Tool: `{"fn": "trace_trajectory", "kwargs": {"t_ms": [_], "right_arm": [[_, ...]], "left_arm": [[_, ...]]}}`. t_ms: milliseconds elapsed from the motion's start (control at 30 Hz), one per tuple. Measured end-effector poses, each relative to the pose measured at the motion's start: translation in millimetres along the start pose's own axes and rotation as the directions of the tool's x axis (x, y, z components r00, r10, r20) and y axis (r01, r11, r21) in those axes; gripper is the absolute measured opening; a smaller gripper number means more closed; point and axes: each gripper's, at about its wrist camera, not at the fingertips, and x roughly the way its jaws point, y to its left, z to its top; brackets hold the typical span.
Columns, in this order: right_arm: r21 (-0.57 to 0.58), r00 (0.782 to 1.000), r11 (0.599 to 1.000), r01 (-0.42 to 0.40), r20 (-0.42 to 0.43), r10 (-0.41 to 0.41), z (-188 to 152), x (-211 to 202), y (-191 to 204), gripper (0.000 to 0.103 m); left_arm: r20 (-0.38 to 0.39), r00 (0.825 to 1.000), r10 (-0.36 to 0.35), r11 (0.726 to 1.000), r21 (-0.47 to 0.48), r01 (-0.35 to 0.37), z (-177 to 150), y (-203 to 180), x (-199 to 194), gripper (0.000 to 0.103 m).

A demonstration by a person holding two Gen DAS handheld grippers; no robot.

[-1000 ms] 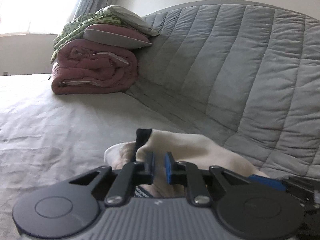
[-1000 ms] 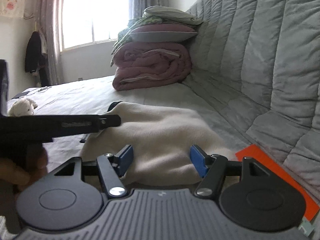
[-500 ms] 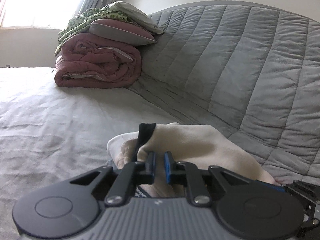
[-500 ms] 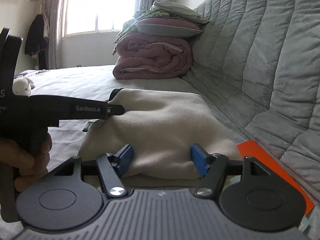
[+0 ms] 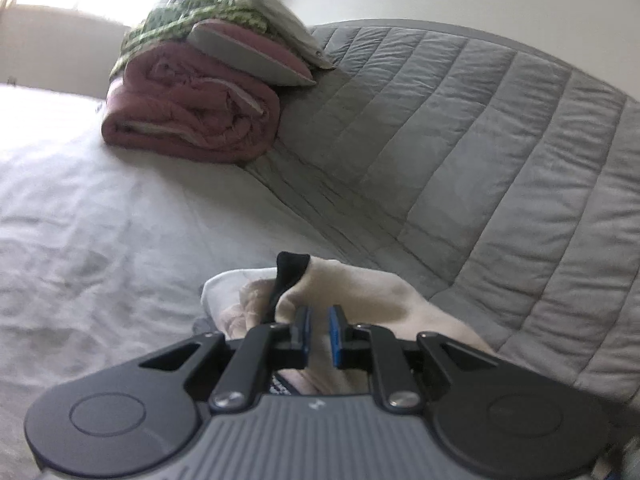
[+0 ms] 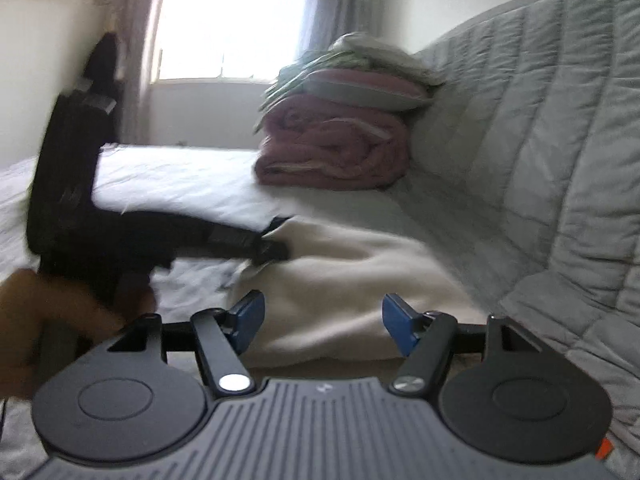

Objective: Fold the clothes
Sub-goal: 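Lower the cream bundle onto the folded clothes stack with both grippers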

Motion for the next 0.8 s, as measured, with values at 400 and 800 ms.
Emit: {"fn": "trace_trajectory", "kwargs": {"t_ms": [400, 800], "right_arm": [[-0.05, 0.991, 0.999, -0.012, -0.134, 0.005, -1.1, -0.6, 6.1, 0.07], [0.37, 0.996, 0.928, 0.045, -0.093, -0.011, 1.2, -34.9, -47.6, 0.073]], "left_arm": [[0.001, 1.0, 0.024, 0.999, 0.028, -0.024, -1.2, -9.7, -7.2, 0.018], [0.056, 0.99, 0.131, 0.969, 0.205, -0.14, -26.7, -33.2, -39.0, 0.042]]}}
